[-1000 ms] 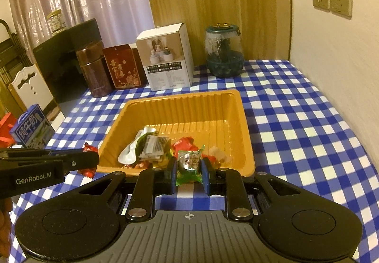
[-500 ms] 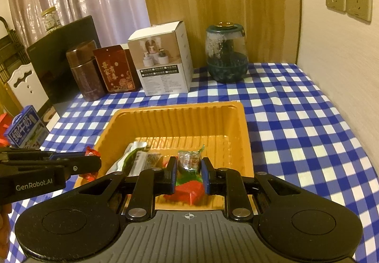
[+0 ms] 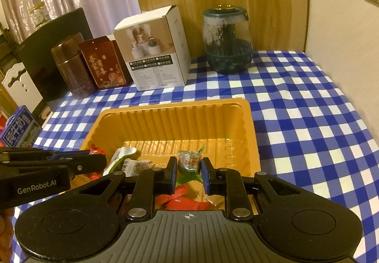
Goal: Organize snacks
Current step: 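Carry the red and green candies over the orange tray with both tools, then release the red and green candies into the tray by opening both tools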
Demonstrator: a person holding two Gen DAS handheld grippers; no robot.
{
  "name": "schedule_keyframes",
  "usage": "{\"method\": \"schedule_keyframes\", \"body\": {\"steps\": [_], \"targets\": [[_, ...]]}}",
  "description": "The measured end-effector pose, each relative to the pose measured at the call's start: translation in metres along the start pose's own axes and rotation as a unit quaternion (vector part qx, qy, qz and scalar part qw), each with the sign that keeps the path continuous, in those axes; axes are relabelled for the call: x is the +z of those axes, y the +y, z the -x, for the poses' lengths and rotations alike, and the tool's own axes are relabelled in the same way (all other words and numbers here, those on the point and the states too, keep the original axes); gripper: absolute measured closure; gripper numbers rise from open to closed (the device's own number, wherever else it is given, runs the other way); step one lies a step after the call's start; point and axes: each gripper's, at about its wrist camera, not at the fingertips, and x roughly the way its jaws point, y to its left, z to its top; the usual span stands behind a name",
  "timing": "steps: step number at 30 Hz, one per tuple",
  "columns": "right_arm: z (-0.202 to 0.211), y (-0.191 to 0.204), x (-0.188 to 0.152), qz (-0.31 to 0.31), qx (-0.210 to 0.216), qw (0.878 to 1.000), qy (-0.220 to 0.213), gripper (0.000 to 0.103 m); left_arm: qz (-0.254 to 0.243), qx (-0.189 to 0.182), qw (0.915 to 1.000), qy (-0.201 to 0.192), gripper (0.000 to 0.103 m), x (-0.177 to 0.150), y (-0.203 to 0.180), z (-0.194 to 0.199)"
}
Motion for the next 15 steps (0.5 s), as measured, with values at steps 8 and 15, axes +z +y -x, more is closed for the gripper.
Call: {"method": "schedule_keyframes", "body": {"steps": [8, 15], "targets": [[-0.017, -0.004, 0.002, -0.007, -0.001, 1.000, 0.010, 0.081, 0.006, 0.005, 0.9999, 0.008, 0.089, 0.004, 0.006, -0.018], [-0.019, -0.006, 0.000, -0.010, 0.000, 1.000, 0.013, 0.081, 0.020, 0.008, 0.9998, 0.005, 0.071, 0.007, 0.009, -0.023]]}}
